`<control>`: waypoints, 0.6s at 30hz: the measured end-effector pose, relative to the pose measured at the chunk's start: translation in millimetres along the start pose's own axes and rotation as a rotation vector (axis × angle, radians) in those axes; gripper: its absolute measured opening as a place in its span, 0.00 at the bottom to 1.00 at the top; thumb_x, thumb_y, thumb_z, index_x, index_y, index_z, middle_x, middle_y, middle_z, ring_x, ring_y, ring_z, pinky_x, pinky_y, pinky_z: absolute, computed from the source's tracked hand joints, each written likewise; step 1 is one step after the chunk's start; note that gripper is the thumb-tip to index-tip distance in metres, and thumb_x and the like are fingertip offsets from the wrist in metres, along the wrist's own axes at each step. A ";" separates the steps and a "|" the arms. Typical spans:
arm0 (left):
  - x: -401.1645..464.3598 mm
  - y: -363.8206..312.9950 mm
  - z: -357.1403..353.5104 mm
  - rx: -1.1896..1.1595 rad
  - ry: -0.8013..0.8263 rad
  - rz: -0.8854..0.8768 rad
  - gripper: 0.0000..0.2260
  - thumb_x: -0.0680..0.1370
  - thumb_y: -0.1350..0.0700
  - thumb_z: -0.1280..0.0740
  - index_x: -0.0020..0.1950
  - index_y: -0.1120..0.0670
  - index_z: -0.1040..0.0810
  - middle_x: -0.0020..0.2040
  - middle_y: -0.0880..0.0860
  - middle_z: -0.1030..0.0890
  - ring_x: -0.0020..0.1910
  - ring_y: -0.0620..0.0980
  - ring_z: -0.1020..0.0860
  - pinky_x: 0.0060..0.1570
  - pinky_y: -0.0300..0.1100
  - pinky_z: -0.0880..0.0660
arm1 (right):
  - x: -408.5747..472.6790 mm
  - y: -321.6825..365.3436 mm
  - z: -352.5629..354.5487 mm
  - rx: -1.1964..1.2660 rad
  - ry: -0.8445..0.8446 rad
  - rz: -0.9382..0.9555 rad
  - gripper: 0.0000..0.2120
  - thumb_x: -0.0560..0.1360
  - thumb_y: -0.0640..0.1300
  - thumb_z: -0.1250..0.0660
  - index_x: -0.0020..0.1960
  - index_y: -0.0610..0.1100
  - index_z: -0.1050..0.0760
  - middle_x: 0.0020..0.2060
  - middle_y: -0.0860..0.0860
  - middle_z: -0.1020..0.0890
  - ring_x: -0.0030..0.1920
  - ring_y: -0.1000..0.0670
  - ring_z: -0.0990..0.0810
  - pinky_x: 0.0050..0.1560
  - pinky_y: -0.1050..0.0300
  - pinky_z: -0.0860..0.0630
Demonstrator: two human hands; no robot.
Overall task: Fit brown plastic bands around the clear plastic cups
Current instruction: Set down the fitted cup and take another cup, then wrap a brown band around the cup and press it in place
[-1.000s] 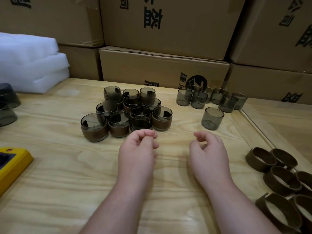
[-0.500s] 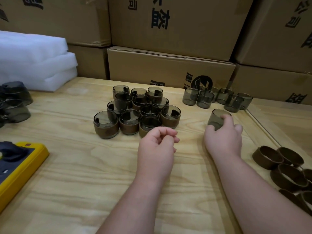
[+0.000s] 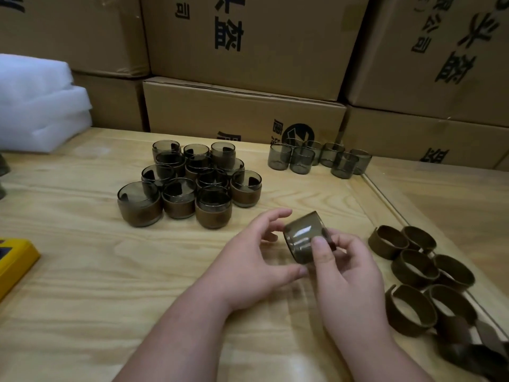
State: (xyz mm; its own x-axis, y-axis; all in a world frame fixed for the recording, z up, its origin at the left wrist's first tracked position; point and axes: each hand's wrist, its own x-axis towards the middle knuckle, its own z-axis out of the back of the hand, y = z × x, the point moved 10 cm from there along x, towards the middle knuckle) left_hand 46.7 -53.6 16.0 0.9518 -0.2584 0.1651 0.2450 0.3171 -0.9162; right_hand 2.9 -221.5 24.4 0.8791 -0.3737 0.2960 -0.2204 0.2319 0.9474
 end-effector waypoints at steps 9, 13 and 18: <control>-5.0 -4.2 24.2 -0.301 -0.228 -0.045 0.26 0.69 0.51 0.26 0.67 0.41 0.23 0.56 0.47 0.15 0.48 0.43 0.17 0.49 0.39 0.20 | 19.9 -17.1 -30.4 0.276 0.205 -0.232 0.07 0.84 0.52 0.38 0.59 0.53 0.24 0.50 0.48 0.12 0.42 0.43 0.12 0.40 0.53 0.18; -2.3 -3.7 13.2 -0.418 -0.146 -0.007 0.23 0.74 0.49 0.32 0.69 0.52 0.21 0.56 0.58 0.15 0.45 0.46 0.19 0.43 0.34 0.24 | 17.8 -10.9 -37.3 0.315 0.347 -0.190 0.19 0.76 0.58 0.34 0.66 0.57 0.26 0.51 0.42 0.14 0.39 0.46 0.17 0.40 0.53 0.20; -1.1 -4.0 6.6 -0.494 -0.140 -0.003 0.22 0.71 0.37 0.36 0.51 0.53 0.16 0.39 0.49 0.17 0.36 0.46 0.24 0.36 0.38 0.27 | 13.0 4.2 -43.2 0.411 0.387 -0.105 0.28 0.71 0.64 0.32 0.61 0.44 0.21 0.46 0.39 0.14 0.36 0.46 0.19 0.35 0.56 0.24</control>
State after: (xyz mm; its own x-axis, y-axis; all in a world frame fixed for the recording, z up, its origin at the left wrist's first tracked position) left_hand 45.9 -48.6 21.9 0.9751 -0.1235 0.1844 0.1636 -0.1615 -0.9732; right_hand 31.7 -186.6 27.0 0.9788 -0.0018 0.2046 -0.2014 -0.1858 0.9617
